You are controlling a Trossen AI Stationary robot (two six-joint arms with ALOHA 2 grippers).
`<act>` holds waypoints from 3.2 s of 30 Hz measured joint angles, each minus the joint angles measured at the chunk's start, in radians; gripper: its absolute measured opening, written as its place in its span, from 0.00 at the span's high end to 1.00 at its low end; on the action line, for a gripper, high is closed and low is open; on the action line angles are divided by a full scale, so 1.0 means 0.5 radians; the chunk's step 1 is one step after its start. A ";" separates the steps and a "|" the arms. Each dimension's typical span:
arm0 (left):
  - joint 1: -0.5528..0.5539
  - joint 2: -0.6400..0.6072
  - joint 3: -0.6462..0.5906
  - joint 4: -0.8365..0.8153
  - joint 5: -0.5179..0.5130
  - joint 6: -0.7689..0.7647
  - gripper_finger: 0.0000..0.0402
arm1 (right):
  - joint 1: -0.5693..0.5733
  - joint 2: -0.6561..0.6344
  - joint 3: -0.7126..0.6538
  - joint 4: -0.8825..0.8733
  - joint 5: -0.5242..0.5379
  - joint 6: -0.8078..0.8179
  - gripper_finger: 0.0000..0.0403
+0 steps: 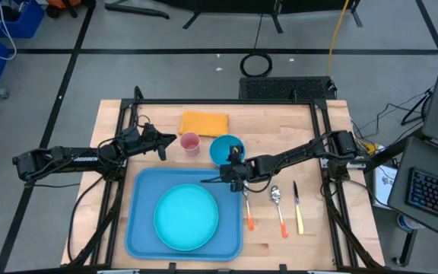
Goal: Set up tray
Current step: Put the blue bowl on top of the green plate on the blue tray
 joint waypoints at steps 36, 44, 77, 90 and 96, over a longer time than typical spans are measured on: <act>0.001 0.000 0.000 -0.002 -0.004 0.023 0.90 | 0.321 -0.299 0.001 0.317 -0.445 -0.252 1.00; 0.000 0.000 0.000 0.000 -0.004 0.026 0.90 | 0.487 -0.317 0.002 0.597 -0.877 -0.357 1.00; 0.140 -0.370 0.000 0.347 0.677 -0.326 0.90 | 0.594 -0.041 0.406 0.278 -1.156 -0.413 1.00; 0.286 -0.393 0.000 0.302 0.932 -0.395 0.90 | 0.504 0.402 1.118 -0.392 -1.150 -0.605 1.00; 0.323 -0.393 -0.001 0.237 0.944 -0.401 0.90 | 0.499 0.631 1.462 -0.691 -1.203 -0.707 1.00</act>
